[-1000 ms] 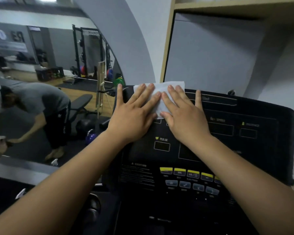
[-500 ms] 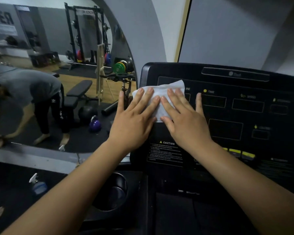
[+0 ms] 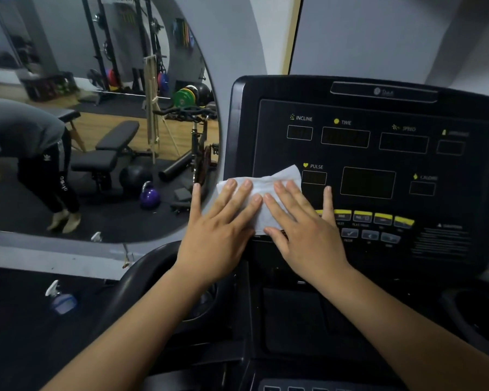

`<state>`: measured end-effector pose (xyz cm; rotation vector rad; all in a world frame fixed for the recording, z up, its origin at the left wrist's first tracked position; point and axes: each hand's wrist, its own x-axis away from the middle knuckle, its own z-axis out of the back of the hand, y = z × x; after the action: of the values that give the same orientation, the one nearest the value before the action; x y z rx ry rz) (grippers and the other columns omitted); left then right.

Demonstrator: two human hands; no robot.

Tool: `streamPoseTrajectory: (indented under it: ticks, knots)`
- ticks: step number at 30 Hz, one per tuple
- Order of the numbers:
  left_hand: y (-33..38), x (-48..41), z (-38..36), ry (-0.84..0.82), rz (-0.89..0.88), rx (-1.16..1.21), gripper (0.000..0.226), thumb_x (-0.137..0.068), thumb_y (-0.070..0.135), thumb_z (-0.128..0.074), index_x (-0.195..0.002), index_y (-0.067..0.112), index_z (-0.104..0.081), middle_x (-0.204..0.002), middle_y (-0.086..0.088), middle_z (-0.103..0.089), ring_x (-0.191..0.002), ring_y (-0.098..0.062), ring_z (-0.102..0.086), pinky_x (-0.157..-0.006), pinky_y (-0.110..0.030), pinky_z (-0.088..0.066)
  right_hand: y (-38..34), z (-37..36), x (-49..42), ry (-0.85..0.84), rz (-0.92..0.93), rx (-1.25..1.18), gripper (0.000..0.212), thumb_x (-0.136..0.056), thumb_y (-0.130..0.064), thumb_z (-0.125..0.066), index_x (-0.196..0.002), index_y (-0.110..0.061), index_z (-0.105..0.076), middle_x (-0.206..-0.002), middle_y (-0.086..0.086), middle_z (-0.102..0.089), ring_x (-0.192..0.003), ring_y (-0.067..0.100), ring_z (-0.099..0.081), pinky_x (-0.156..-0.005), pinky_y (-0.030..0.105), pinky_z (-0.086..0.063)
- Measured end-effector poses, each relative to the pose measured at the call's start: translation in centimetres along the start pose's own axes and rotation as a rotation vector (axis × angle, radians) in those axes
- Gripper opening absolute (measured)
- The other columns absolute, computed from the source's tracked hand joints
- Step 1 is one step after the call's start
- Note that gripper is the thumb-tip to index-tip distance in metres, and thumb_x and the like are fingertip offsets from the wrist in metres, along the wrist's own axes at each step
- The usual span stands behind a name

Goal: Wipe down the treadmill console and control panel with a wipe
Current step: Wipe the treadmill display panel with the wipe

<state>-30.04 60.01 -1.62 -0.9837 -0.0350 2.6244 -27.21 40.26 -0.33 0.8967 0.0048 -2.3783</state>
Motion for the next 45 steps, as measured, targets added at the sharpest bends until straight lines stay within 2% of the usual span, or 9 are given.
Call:
streamPoseTrajectory:
  ticks: [5, 8, 16, 20, 25, 31, 35, 40, 45]
  knots:
    - [1.2, 1.3, 0.8, 0.006, 0.003, 0.012, 0.049, -0.093, 0.037, -0.043, -0.139, 0.022, -0.053, -0.151, -0.006, -0.043, -0.142, -0.026, -0.036, -0.109, -0.071, -0.014, -0.3, 0.0, 1.7, -0.035, 0.011, 0.004, 0.054, -0.093, -0.037, -0.054, -0.144, -0.021, -0.043, -0.155, 0.003, -0.033, -0.145, 0.018, -0.024, -0.109, 0.071, -0.012]
    - [1.8, -0.1, 2.1, 0.086, 0.023, 0.001, 0.035, -0.087, 0.031, -0.051, -0.117, 0.020, -0.065, -0.127, -0.002, -0.063, -0.115, -0.025, -0.059, -0.109, -0.062, -0.024, 0.4, 0.5, 1.5, -0.011, 0.060, -0.031, 0.050, -0.088, -0.024, -0.065, -0.136, -0.019, -0.053, -0.150, 0.003, -0.042, -0.142, 0.018, -0.032, -0.107, 0.073, -0.016]
    - [2.3, -5.7, 2.0, 0.082, 0.223, 0.011, 0.010, -0.071, 0.010, -0.070, -0.077, 0.016, -0.065, -0.064, 0.000, -0.056, -0.065, -0.027, -0.054, -0.067, -0.037, -0.025, 3.5, 2.5, -0.5, -0.052, 0.054, -0.020, 0.046, -0.074, 0.001, -0.070, -0.115, -0.020, -0.069, -0.147, 0.005, -0.047, -0.143, 0.023, -0.028, -0.113, 0.065, -0.008]
    - [3.1, -6.1, 2.5, 0.083, 0.261, 0.189, 0.008, -0.074, 0.018, -0.062, -0.070, 0.021, -0.069, -0.068, 0.003, -0.057, -0.069, -0.025, -0.053, -0.068, -0.037, -0.033, 4.0, 3.1, 0.4, -0.047, -0.043, -0.031, 0.034, -0.081, -0.007, -0.063, -0.113, -0.016, -0.071, -0.150, 0.008, -0.042, -0.145, 0.028, -0.025, -0.113, 0.066, -0.013]
    - [4.4, -8.2, 5.0, -0.087, 0.498, 1.011, 0.013, -0.083, 0.019, -0.068, -0.071, 0.019, -0.062, -0.063, 0.008, -0.062, -0.058, -0.006, -0.052, -0.059, -0.024, -0.041, 3.9, 4.6, 0.8, 0.016, -0.262, -0.215, 0.041, -0.091, -0.032, -0.040, -0.110, -0.015, -0.072, -0.154, 0.006, -0.034, -0.147, 0.019, -0.016, -0.119, 0.051, -0.013]
    - [5.4, -9.8, 6.3, -0.146, 0.601, 1.413, 0.016, -0.082, 0.016, -0.066, -0.095, 0.020, -0.058, -0.075, -0.006, -0.057, -0.066, -0.016, -0.049, -0.062, -0.030, -0.038, 3.4, 7.3, 0.4, 0.285, -0.279, -0.457, 0.044, -0.089, -0.045, -0.054, -0.116, -0.013, -0.066, -0.132, 0.002, -0.057, -0.124, 0.019, -0.049, -0.102, 0.038, -0.040]
    - [5.6, -10.0, 7.2, -0.194, 0.486, 1.460, 0.034, -0.095, 0.007, -0.056, -0.122, 0.027, -0.060, -0.071, -0.008, -0.062, -0.065, -0.016, -0.054, -0.059, -0.026, -0.043, 4.0, 8.1, 0.2, 0.059, -0.385, -0.780, 0.051, -0.079, -0.034, -0.075, -0.125, -0.025, -0.056, -0.116, -0.008, -0.062, -0.104, 0.004, -0.057, -0.086, 0.015, -0.047]
    - [5.2, -9.8, 7.5, -0.161, 0.498, 1.285, 0.011, -0.087, 0.015, -0.071, -0.097, 0.019, -0.074, -0.090, -0.014, -0.074, -0.077, -0.011, -0.064, -0.073, -0.028, -0.051, 6.0, 8.8, -0.5, 0.082, -0.453, -0.940, 0.024, -0.085, -0.013, -0.071, -0.107, -0.021, -0.063, -0.088, -0.005, -0.067, -0.082, 0.004, -0.064, -0.073, 0.017, -0.052]
    - [5.1, -9.8, 7.1, -0.108, 0.476, 1.101, 0.007, -0.078, 0.019, -0.080, -0.077, 0.019, -0.074, -0.075, -0.010, -0.071, -0.065, -0.010, -0.059, -0.064, -0.031, -0.049, 7.6, 9.2, -1.7, 0.030, -0.433, -1.018, 0.012, -0.088, -0.008, -0.066, -0.091, -0.019, -0.067, -0.081, -0.008, -0.068, -0.076, 0.001, -0.063, -0.071, 0.011, -0.047]
